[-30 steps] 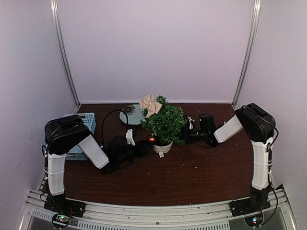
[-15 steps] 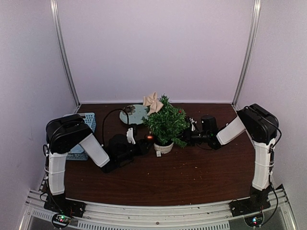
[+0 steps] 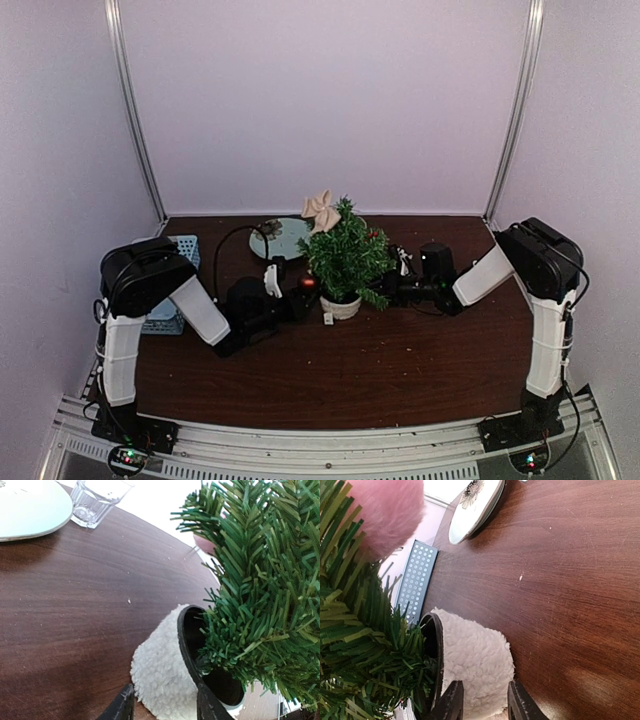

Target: Decorate the small christmas tree

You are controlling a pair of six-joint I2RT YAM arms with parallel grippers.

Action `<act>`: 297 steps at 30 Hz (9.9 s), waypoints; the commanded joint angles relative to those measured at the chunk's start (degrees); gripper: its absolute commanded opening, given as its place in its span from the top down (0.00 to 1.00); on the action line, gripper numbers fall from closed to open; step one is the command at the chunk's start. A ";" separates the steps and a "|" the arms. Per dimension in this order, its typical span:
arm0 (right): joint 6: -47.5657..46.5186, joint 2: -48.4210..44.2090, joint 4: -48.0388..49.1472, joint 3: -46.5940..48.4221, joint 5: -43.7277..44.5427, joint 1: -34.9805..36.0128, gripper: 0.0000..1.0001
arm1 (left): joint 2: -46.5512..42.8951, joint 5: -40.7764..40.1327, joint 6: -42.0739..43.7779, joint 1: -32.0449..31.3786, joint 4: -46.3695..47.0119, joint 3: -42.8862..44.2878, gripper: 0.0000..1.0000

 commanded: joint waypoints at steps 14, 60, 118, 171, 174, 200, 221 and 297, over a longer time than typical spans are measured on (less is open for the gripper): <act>1.22 -2.69 3.66 -2.99 -0.83 4.36 0.69 | 3.14 3.77 -1.00 1.22 1.04 3.66 0.57; 5.49 -6.15 11.73 -13.48 7.95 2.54 0.67 | 1.32 -4.49 -4.74 4.44 -4.60 -1.13 0.41; -22.48 -46.21 -36.26 -11.94 17.29 -14.00 0.60 | -41.12 -24.96 4.75 39.24 -120.77 12.34 0.39; -21.38 -44.61 -34.52 -11.20 15.81 -13.97 0.60 | -31.93 -17.41 8.28 41.19 -103.00 15.01 0.56; -21.52 -44.87 -34.77 -11.17 15.81 -14.02 0.60 | -28.18 -18.02 8.58 41.43 -102.91 17.05 0.56; -21.33 -45.37 -35.41 -11.06 15.74 -14.02 0.60 | -36.60 -19.08 10.48 41.72 -103.37 15.88 1.00; -22.50 -48.41 -36.93 -10.25 11.88 -12.65 0.58 | -62.68 1.68 33.86 13.18 -85.72 14.54 1.00; -27.89 -54.21 -37.75 2.76 29.18 20.77 1.00 | -38.18 -17.73 40.13 -21.35 -70.75 31.02 0.38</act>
